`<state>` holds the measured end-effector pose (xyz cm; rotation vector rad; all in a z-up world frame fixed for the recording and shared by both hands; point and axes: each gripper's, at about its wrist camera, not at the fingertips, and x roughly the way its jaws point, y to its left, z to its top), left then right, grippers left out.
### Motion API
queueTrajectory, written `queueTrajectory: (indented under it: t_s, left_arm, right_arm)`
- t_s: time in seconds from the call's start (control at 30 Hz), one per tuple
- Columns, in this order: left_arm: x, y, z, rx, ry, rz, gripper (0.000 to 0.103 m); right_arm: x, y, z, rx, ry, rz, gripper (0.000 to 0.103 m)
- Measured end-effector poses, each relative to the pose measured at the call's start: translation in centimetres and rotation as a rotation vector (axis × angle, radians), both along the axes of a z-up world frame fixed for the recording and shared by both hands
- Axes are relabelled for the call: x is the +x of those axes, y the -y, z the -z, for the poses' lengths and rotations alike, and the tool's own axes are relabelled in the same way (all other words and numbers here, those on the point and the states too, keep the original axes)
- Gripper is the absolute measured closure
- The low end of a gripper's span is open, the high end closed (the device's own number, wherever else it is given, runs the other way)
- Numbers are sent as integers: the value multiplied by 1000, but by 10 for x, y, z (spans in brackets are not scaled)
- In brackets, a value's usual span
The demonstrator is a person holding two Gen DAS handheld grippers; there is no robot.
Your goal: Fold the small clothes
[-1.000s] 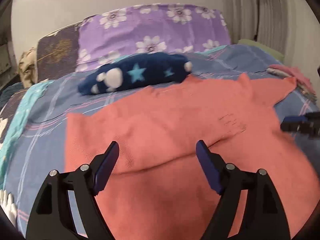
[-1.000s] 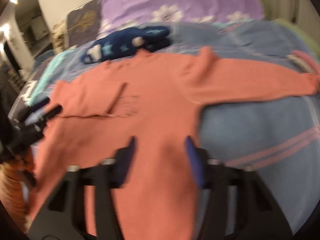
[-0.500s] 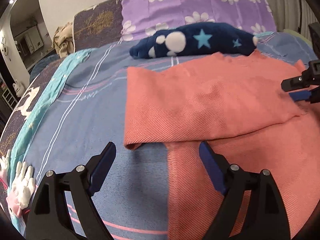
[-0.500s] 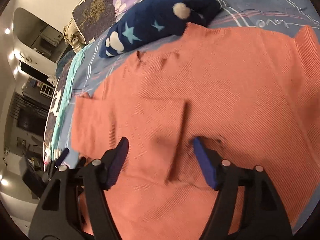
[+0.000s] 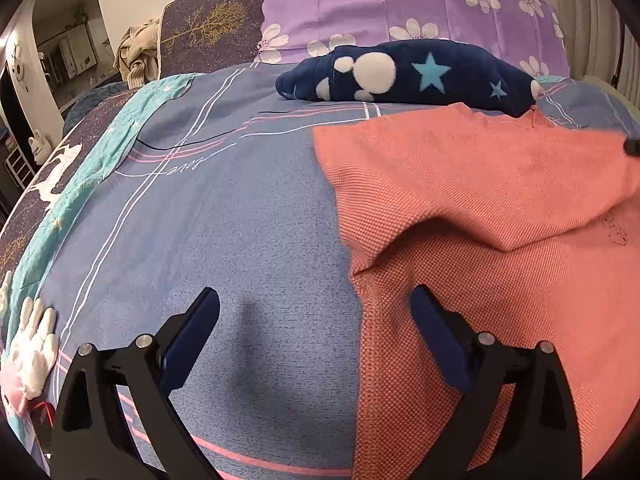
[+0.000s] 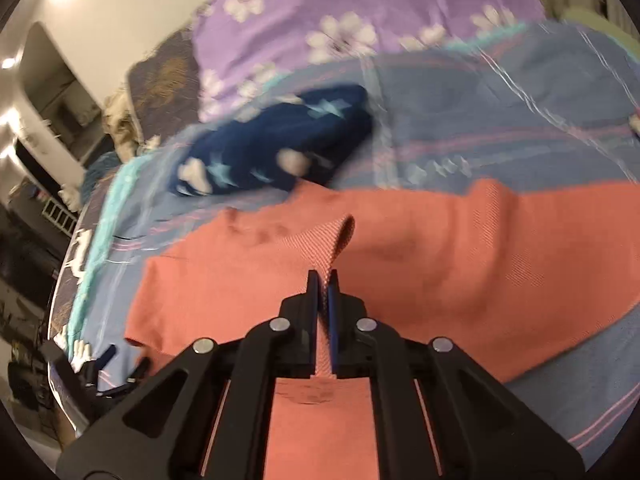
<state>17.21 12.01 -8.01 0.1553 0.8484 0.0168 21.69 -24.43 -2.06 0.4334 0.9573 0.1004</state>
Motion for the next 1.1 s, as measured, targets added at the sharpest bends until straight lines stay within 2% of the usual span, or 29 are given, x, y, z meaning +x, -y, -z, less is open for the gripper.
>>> queueTrajectory:
  t_s: [0.07, 0.1, 0.17, 0.2, 0.33, 0.37, 0.4, 0.47, 0.5, 0.53, 0.57, 0.67, 0.77, 0.8, 0.83, 0.87, 0.93, 1.03, 1.1]
  left_arm:
    - [-1, 0, 0, 3, 2, -1, 7]
    - [-1, 1, -1, 5, 3, -1, 6]
    - [-1, 2, -2, 12, 5, 0, 7]
    - [-1, 3, -3, 17, 9, 2, 8]
    - [1, 9, -11, 63, 58, 10, 24]
    - [3, 11, -12, 84, 73, 7, 30]
    - [5, 13, -13, 120, 92, -4, 32]
    - [7, 14, -13, 185, 114, -23, 36]
    - [9, 14, -10, 235, 118, -26, 36]
    - [9, 14, -7, 256, 111, -19, 36]
    - [10, 14, -3, 276, 95, -9, 35]
    - [3, 14, -3, 314, 98, 16, 35]
    - [-5, 13, -3, 393, 88, 15, 36]
    - [-7, 10, -5, 380, 73, 15, 36]
    - [-11, 6, -12, 316, 55, 18, 44]
    - [-14, 2, -20, 231, 44, 24, 55]
    - [-18, 0, -42, 53, 54, 38, 64]
    - [-14, 18, -65, -93, 108, 103, 65]
    - [-5, 37, -69, -139, 125, 157, 65]
  right_arm:
    - [1, 7, 18, -13, -43, 30, 92]
    - [0, 9, 22, -17, -49, 46, 87]
    - [-6, 13, 26, -15, -40, 65, 78]
    - [-9, 12, 24, -13, -32, 61, 77]
    - [-22, -4, 13, -41, 16, -45, 76]
    - [-23, -9, 13, -49, 18, -63, 72]
    - [-23, -15, 15, -63, 13, -83, 62]
    - [-25, -18, 20, -94, -5, -95, 54]
    - [-22, -22, 27, -126, -28, -97, 55]
    - [-19, -23, 39, -191, -67, -94, 63]
    - [-18, -23, 43, -229, -68, -90, 78]
    - [-23, -21, 40, -266, -17, -94, 78]
    - [-31, -17, 37, -281, -8, -89, 77]
    - [-34, -13, 36, -275, -6, -91, 76]
    - [-39, -10, 36, -266, -5, -87, 75]
    - [-44, -4, 33, -249, -3, -78, 75]
    - [-50, 6, 31, -229, -3, -67, 74]
    - [-59, 24, 26, -214, 3, -25, 72]
    - [-68, 42, 24, -225, 19, 29, 67]
